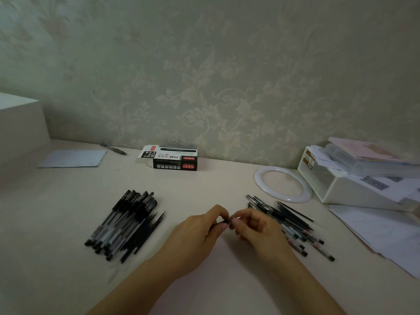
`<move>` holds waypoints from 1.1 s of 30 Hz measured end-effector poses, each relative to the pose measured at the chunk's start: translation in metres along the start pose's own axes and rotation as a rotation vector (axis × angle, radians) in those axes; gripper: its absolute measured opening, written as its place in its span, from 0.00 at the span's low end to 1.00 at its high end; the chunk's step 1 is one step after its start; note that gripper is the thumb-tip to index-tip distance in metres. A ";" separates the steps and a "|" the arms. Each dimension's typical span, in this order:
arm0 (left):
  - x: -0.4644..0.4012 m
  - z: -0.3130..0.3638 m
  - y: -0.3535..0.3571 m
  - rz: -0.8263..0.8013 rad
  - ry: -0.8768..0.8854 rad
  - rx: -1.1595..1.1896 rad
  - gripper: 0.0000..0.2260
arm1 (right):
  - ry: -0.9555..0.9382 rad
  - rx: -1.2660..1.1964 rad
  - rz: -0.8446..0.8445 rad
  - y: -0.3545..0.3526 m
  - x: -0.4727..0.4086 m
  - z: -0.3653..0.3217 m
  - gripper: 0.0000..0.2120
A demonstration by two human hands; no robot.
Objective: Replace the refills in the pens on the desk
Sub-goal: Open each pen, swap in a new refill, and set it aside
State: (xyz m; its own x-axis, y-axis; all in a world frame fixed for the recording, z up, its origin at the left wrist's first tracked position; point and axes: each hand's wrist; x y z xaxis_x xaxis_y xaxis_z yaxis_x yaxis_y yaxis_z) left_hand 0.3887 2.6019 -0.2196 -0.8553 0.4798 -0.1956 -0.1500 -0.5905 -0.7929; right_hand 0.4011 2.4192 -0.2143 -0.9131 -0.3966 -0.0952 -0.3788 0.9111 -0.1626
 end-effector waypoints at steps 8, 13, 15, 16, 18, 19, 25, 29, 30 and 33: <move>0.000 0.000 0.000 -0.014 0.007 0.091 0.03 | -0.001 0.006 0.009 0.002 -0.001 0.000 0.11; -0.001 -0.001 -0.001 -0.043 -0.008 0.257 0.06 | -0.018 -0.035 0.022 -0.001 -0.002 0.001 0.09; -0.002 -0.002 -0.002 -0.043 -0.033 0.283 0.07 | -0.017 -0.060 0.087 -0.005 -0.003 0.000 0.07; -0.002 -0.002 -0.002 -0.043 -0.039 0.278 0.07 | -0.010 -0.045 0.123 -0.008 -0.004 0.000 0.07; -0.002 -0.003 -0.002 -0.049 -0.044 0.248 0.07 | 0.008 0.120 0.169 -0.012 -0.002 0.001 0.06; -0.002 -0.002 -0.001 -0.053 -0.047 0.228 0.08 | 0.012 0.261 0.175 -0.013 -0.001 0.002 0.05; -0.001 -0.002 0.000 -0.040 -0.061 0.171 0.10 | -0.043 0.824 0.094 -0.008 0.002 0.009 0.04; -0.002 -0.002 0.001 -0.013 -0.061 0.144 0.11 | -0.051 0.873 0.079 -0.005 0.002 0.012 0.06; -0.002 -0.002 0.001 -0.007 -0.060 0.134 0.12 | -0.056 0.867 0.079 -0.004 0.003 0.012 0.06; -0.002 -0.001 0.001 0.011 -0.050 0.122 0.13 | -0.058 0.859 0.075 -0.003 0.002 0.012 0.06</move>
State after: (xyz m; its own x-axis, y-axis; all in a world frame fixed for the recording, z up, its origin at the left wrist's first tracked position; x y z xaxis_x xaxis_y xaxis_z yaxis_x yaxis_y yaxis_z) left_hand 0.3906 2.6013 -0.2212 -0.8802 0.4422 -0.1724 -0.1974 -0.6715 -0.7142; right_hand 0.4017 2.4145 -0.2261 -0.9130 -0.3653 -0.1814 -0.0511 0.5436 -0.8378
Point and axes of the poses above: each hand's wrist, its own x-axis away from the middle knuckle, its own y-axis out of the palm, z = x × y, and after that the axes turned 13 degrees about -z, right-handed
